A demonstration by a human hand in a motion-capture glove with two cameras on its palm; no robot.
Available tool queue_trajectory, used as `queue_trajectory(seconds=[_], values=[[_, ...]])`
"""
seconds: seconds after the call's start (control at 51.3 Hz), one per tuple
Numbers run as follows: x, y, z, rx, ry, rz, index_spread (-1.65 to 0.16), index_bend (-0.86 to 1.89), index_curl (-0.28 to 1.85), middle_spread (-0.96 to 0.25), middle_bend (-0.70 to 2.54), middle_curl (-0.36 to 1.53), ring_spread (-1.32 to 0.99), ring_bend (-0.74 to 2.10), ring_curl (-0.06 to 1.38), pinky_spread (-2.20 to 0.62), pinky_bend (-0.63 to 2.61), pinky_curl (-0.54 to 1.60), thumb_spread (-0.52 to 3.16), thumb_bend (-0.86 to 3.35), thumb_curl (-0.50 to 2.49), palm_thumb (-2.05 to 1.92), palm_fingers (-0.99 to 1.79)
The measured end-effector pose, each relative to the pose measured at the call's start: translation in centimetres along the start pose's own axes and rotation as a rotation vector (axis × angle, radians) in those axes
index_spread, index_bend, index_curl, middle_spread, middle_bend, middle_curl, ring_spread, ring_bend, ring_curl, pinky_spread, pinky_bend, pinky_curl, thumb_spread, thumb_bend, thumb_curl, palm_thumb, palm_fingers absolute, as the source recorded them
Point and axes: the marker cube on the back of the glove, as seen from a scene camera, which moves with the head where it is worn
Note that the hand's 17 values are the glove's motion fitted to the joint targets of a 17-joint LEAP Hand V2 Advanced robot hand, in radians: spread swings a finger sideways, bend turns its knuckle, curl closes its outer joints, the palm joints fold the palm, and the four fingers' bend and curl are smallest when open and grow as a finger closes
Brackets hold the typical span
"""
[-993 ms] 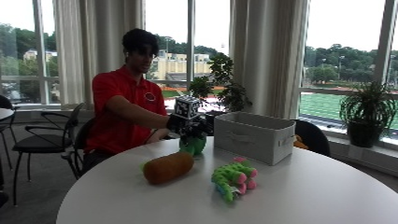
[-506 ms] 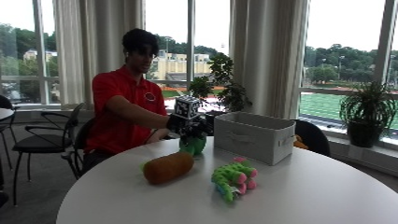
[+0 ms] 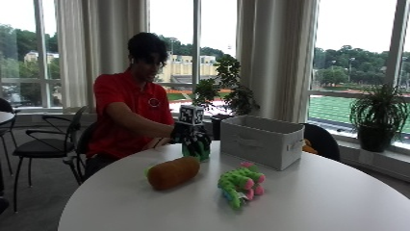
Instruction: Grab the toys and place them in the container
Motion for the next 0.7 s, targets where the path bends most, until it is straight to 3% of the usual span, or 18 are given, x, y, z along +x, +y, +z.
queue_trajectory(seconds=[0.39,0.623,0.701], values=[[0.2,-0.3,-2.0,0.038,-0.026,-0.005,-0.42,0.5,0.35,-0.38,0.54,0.47,-0.47,1.06,0.42,-0.12,0.97,0.27,0.99,0.13,0.64,0.71,0.52],[5.7,-2.4,-9.8,0.112,0.038,0.044,-0.43,0.51,0.42,-0.41,0.53,0.51,-0.52,1.06,0.41,-0.15,1.0,0.29,0.88,0.12,0.72,0.76,0.51],[4.2,-2.3,-13.0,0.134,0.033,0.05,-0.43,0.5,0.45,-0.41,0.53,0.52,-0.53,1.07,0.41,-0.16,1.01,0.29,0.86,0.11,0.75,0.77,0.51]])
